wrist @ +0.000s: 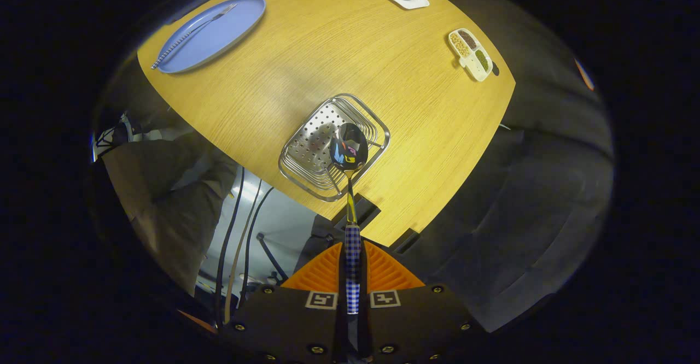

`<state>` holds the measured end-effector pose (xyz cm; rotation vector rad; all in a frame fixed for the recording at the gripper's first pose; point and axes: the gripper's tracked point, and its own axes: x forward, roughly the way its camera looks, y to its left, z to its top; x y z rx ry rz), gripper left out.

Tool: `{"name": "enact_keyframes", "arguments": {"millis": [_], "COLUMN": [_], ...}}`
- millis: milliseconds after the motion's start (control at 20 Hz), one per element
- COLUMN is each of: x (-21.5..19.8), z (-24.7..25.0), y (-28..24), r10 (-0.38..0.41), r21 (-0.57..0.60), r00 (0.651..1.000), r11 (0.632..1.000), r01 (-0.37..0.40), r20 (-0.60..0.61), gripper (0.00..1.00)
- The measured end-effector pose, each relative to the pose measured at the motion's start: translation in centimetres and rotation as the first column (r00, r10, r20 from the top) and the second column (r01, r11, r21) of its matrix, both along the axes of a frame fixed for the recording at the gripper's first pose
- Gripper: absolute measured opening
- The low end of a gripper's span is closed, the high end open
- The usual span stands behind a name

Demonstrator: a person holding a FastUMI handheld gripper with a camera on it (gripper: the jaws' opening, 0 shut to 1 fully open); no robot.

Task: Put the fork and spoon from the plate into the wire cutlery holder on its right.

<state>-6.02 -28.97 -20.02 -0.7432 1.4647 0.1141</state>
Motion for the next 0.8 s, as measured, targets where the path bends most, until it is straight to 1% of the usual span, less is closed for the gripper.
{"name": "enact_keyframes", "arguments": {"millis": [100, 250, 450, 550, 600, 700, 800], "x": [0.3, 1.0, 1.9, 2.1, 2.0, 2.0, 2.0], "z": [-0.7, -1.9, -2.6, -2.8, -3.2, -2.9, -2.4], "y": [-0.3, 0.3, 1.0, 1.2, 1.2, 1.4, 1.4], "r10": [0.004, 0.000, 0.014, 0.004, -0.004, -0.019, -0.030], "r21": [-0.015, -0.004, 0.016, 0.034, 0.041, 0.061, 0.076], "r00": [0.999, 0.998, 0.998, 0.998, 0.998, 0.998, 0.999], "r11": [1.000, 1.000, 1.000, 0.999, 0.999, 0.998, 0.997], "r01": [-0.004, 0.000, -0.013, -0.002, 0.007, 0.022, 0.032], "r20": [-0.038, -0.066, -0.067, -0.066, -0.066, -0.058, -0.027], "gripper": [0.07, 0.07, 0.07, 0.07, 0.11, 0.12, 0.13]}}
